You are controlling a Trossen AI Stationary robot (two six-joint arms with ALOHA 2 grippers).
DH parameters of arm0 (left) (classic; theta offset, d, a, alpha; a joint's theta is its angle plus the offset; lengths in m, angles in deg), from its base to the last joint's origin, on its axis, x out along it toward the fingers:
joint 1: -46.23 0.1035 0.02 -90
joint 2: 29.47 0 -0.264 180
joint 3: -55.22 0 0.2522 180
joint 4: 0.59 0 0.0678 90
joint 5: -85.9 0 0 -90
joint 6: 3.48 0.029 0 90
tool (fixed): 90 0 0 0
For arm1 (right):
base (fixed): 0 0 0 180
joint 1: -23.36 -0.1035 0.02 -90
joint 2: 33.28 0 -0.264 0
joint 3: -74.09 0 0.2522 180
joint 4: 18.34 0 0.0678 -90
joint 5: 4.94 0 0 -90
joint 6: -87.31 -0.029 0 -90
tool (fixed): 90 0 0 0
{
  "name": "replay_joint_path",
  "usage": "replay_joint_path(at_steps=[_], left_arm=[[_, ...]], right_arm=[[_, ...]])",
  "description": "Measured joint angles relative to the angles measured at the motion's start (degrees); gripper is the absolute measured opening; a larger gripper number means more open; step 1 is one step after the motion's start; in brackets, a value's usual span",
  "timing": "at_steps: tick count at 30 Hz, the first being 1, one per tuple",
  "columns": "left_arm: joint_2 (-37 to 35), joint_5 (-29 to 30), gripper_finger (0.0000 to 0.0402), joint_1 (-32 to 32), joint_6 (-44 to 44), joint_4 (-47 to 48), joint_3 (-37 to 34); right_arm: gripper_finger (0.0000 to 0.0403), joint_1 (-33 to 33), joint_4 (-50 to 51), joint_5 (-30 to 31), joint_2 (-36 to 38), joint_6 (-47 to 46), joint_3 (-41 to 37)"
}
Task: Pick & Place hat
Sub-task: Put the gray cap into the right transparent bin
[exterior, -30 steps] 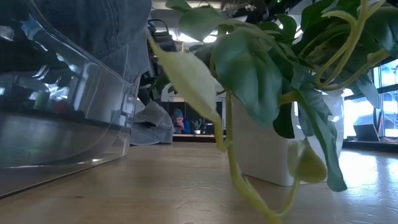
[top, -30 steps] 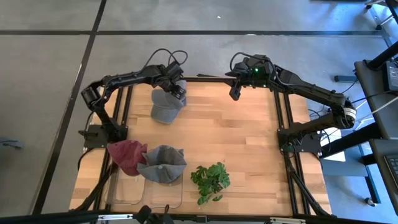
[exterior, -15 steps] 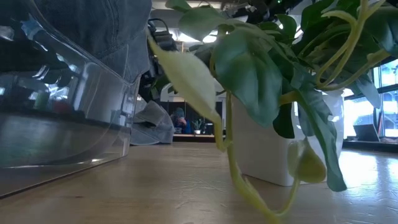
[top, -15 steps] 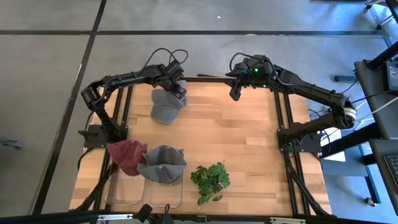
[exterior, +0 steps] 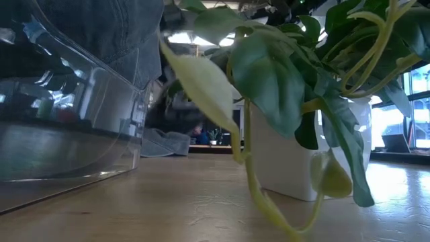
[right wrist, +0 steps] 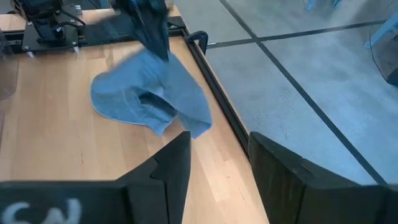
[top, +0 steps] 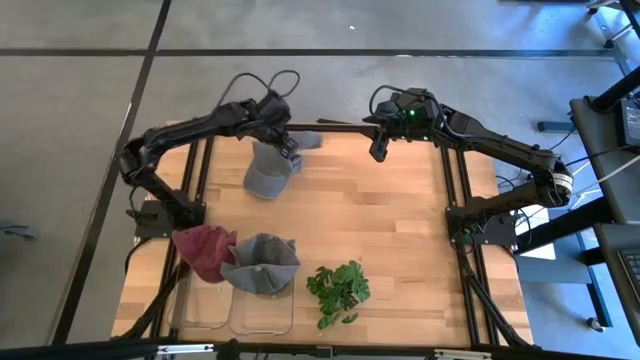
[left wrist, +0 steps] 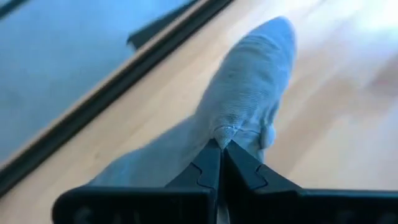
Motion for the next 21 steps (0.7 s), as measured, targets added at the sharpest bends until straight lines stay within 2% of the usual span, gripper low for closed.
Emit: replay_joint_path(at_steps=[3, 8, 11, 16, 21], left_arm=[[-4.9, -2.6, 0.0004, -1.7, 1.6, 0.6, 1.0], [-12.6, -13.1, 0.0004, -5.2, 7.4, 1.5, 1.0], [-15.8, -18.0, 0.0004, -8.6, 11.2, 3.0, 1.0], [-18.8, -21.5, 0.0004, -15.9, 21.0, 5.3, 1.0], [-19.3, -22.2, 0.0004, -23.1, 39.2, 4.0, 1.0]], right_arm=[[0.0162, 0.0, 0.0, 0.0, 0.0, -0.3, 0.0], [0.0162, 0.0, -0.1, -0.4, 0.0, -3.6, 0.0], [0.0162, 0.0, -0.1, -2.9, 0.0, -7.2, 0.0], [0.0162, 0.0, 0.0, -13.3, 0.0, -14.0, 0.0], [0.0162, 0.0, 0.0, -27.4, 0.0, -23.0, 0.0]])
